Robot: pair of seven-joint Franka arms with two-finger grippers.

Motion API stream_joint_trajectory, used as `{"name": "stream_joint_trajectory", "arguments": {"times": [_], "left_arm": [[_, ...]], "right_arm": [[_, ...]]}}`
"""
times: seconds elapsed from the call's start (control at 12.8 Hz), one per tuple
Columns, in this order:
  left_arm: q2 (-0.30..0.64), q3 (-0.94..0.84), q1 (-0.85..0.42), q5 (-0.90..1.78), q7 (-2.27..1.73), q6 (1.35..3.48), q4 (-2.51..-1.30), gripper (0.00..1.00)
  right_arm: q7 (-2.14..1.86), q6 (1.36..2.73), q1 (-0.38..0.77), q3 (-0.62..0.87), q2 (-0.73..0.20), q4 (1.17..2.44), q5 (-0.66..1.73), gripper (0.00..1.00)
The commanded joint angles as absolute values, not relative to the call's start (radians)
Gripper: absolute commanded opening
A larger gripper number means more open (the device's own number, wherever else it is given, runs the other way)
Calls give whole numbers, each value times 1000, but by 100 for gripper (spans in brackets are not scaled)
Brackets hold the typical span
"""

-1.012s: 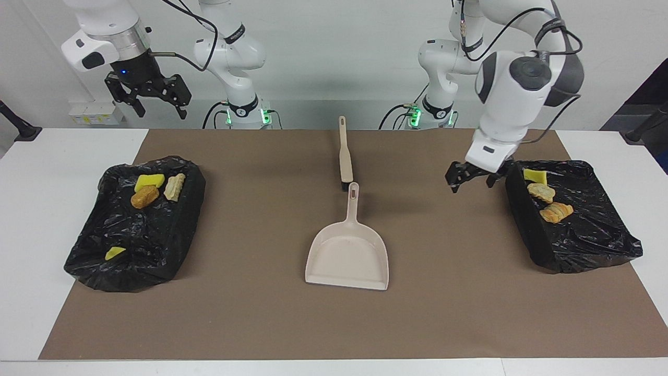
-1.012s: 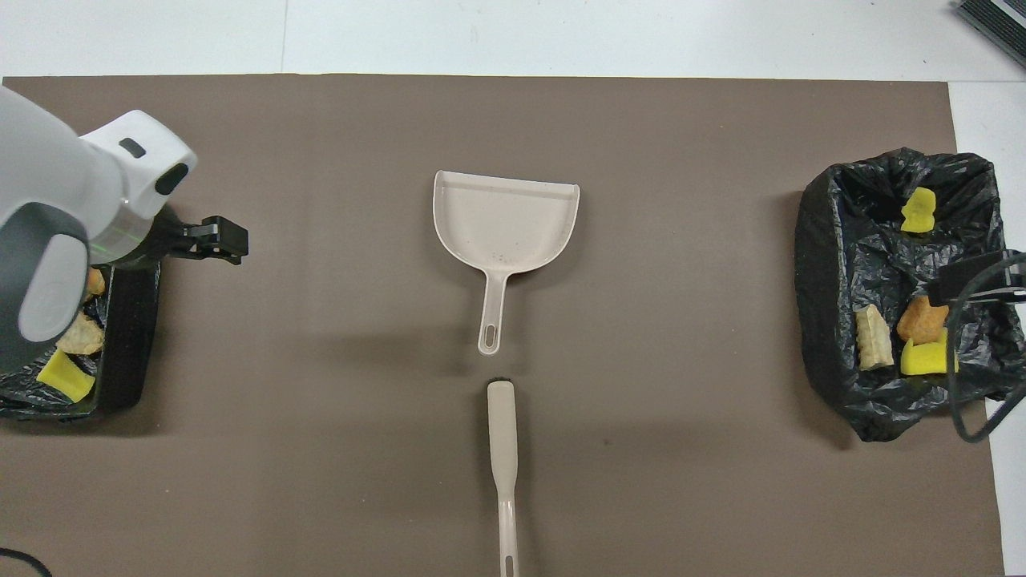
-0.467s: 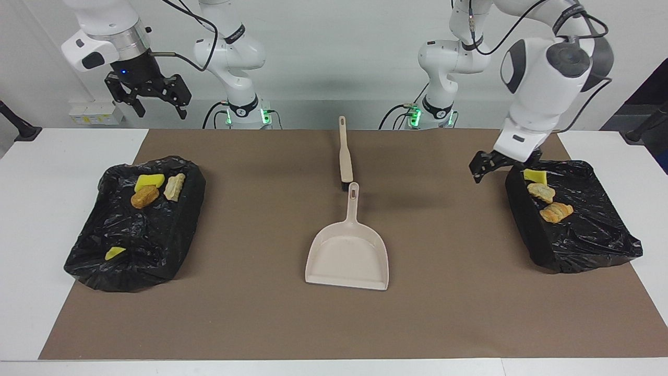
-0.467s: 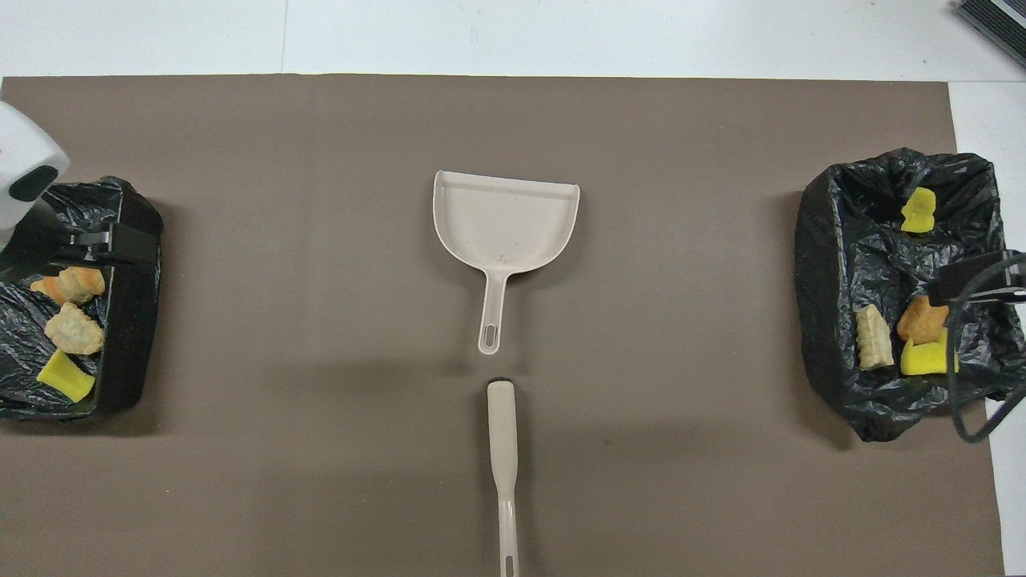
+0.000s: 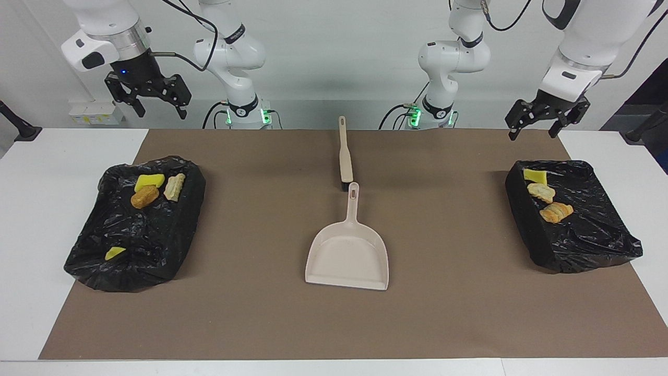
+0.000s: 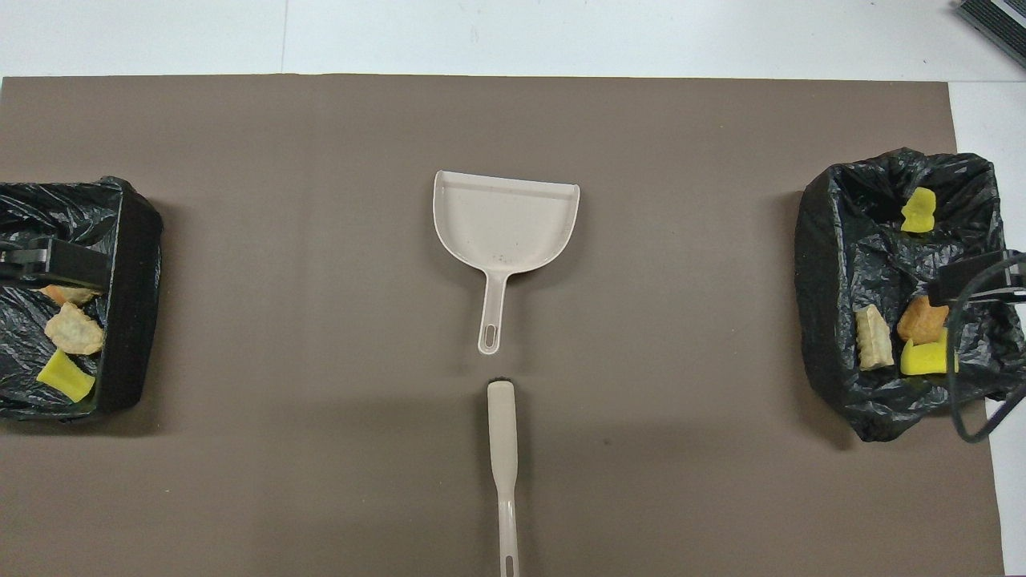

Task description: Sweep and dump trash in bin

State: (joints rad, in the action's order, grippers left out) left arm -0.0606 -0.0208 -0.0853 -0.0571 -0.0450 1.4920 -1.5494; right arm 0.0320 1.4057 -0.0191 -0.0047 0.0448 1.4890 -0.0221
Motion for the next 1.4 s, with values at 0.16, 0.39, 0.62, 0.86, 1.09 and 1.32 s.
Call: {"name": "stream_joint_trajectory", "arguments": {"times": [0.16,0.39,0.62,0.86,1.09,1.32], "left_arm": [[-115,-40,6,41,-26,1497,-1591,100],[-112,-31,-8,41,-15,1468,-1583,100],[-109,-28,-11,25,-2,1448,-1577,100],[-117,-26,-14,9,21,1450,-1586,100],[-120,-28,-9,11,26,1453,-1591,100],[-120,-28,-5,11,22,1466,-1591,100]], "right_arm": [[12,1396,-23,-5,58,1499,-5,100],[12,1396,-23,-5,60,1499,-6,100],[12,1396,-23,-5,60,1499,-5,100],[12,1396,-23,-5,60,1499,-6,100],[12,1396,-25,-5,60,1499,-5,100],[12,1396,-23,-5,60,1499,-5,100]]}}
